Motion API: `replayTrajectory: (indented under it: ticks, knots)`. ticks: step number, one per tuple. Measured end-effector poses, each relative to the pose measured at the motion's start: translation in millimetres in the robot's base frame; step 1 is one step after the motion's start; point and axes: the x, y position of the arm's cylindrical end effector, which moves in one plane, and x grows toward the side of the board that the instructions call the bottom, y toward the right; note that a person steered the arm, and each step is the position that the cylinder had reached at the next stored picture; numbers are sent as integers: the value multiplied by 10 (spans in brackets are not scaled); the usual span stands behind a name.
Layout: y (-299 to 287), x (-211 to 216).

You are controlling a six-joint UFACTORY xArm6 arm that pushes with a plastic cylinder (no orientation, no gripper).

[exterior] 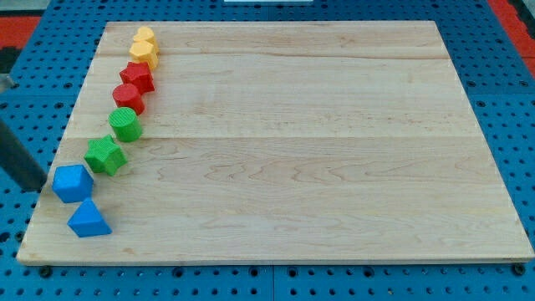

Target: Move blue triangle into blue cube

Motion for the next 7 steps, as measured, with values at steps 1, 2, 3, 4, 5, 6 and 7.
replayTrajectory:
  ticks: [1, 2, 3, 4, 5, 6, 7]
  knots:
    - [322, 15]
    - [153, 13]
    - [-37, 256]
    - [128, 537]
    - [297, 737]
    - [500, 776]
    - [699, 905]
